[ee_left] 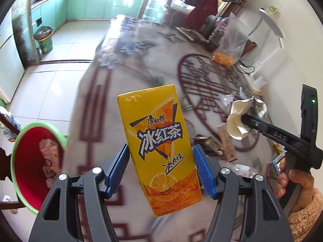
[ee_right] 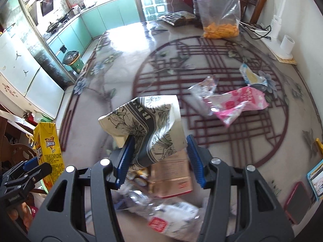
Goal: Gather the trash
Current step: 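Carry tea carton and snack bag over the red bucket and open both tools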
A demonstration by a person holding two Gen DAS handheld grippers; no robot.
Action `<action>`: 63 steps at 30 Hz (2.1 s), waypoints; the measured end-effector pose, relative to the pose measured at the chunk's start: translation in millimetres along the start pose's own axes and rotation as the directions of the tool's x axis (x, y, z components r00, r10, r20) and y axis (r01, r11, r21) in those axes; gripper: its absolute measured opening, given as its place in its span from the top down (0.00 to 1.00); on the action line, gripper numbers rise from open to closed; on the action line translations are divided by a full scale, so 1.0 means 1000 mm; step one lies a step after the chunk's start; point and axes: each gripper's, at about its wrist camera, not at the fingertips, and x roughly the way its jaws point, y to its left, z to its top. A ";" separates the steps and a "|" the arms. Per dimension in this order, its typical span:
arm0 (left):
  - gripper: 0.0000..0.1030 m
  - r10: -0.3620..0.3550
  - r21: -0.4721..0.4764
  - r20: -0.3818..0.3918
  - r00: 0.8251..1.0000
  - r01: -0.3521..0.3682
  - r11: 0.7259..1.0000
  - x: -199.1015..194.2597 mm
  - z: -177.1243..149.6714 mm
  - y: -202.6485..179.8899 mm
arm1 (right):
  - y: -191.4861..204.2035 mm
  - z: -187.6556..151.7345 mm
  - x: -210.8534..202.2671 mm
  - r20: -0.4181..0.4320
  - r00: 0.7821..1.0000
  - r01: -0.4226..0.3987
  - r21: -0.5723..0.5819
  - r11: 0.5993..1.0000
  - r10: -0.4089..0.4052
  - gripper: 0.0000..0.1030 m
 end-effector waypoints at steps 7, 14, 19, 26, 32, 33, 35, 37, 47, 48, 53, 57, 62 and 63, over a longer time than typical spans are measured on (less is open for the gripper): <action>0.40 0.016 -0.041 0.014 1.000 -0.015 0.999 -0.012 0.000 0.042 | 0.034 -0.005 -0.007 0.013 1.000 -0.003 -0.025 1.000 0.003 0.50; 0.40 0.029 -0.075 0.030 0.999 -0.026 0.997 -0.023 -0.004 0.074 | 0.064 -0.008 -0.007 0.013 1.000 -0.008 -0.056 0.998 0.009 0.50; 0.40 0.045 -0.116 0.034 0.998 -0.041 0.992 -0.031 -0.012 0.099 | 0.088 -0.010 -0.005 0.008 1.000 -0.020 -0.092 0.996 0.021 0.50; 0.40 0.100 -0.178 0.019 0.995 -0.095 0.979 -0.035 -0.026 0.136 | 0.133 -0.019 0.002 -0.029 0.997 -0.076 -0.170 0.983 0.072 0.50; 0.40 0.180 -0.246 -0.011 0.984 -0.177 0.953 -0.035 -0.042 0.178 | 0.182 -0.033 0.008 -0.083 0.987 -0.155 -0.260 0.953 0.138 0.50; 0.40 0.189 -0.262 -0.019 0.982 -0.187 0.947 -0.035 -0.044 0.185 | 0.187 -0.035 0.008 -0.089 0.986 -0.163 -0.270 0.949 0.143 0.50; 0.40 0.191 -0.305 -0.030 0.981 -0.191 0.933 -0.036 -0.049 0.199 | 0.204 -0.041 0.011 -0.114 0.980 -0.189 -0.300 0.935 0.162 0.50; 0.40 0.203 -0.328 -0.033 0.979 -0.203 0.923 -0.038 -0.054 0.210 | 0.216 -0.045 0.015 -0.136 0.975 -0.210 -0.324 0.922 0.174 0.50; 0.40 0.250 -0.379 -0.067 0.966 -0.257 0.889 -0.037 -0.065 0.245 | 0.271 -0.068 0.028 -0.242 0.947 -0.299 -0.431 0.851 0.210 0.50; 0.40 0.251 -0.384 -0.072 0.965 -0.259 0.886 -0.036 -0.065 0.247 | 0.274 -0.069 0.029 -0.249 0.946 -0.301 -0.436 0.848 0.208 0.50; 0.40 0.237 -0.399 -0.079 0.968 -0.248 0.883 -0.036 -0.068 0.257 | 0.283 -0.074 0.032 -0.264 0.943 -0.305 -0.449 0.840 0.201 0.50; 0.39 0.234 -0.401 -0.083 0.969 -0.248 0.882 -0.034 -0.067 0.260 | 0.286 -0.073 0.035 -0.268 0.943 -0.302 -0.455 0.838 0.195 0.50; 0.24 0.234 -0.418 -0.072 0.970 -0.242 0.876 -0.035 -0.064 0.266 | 0.292 -0.074 0.037 -0.274 0.942 -0.308 -0.463 0.831 0.196 0.50; 0.23 0.234 -0.424 -0.065 0.970 -0.239 0.874 -0.037 -0.063 0.267 | 0.293 -0.074 0.037 -0.275 0.941 -0.308 -0.465 0.830 0.196 0.50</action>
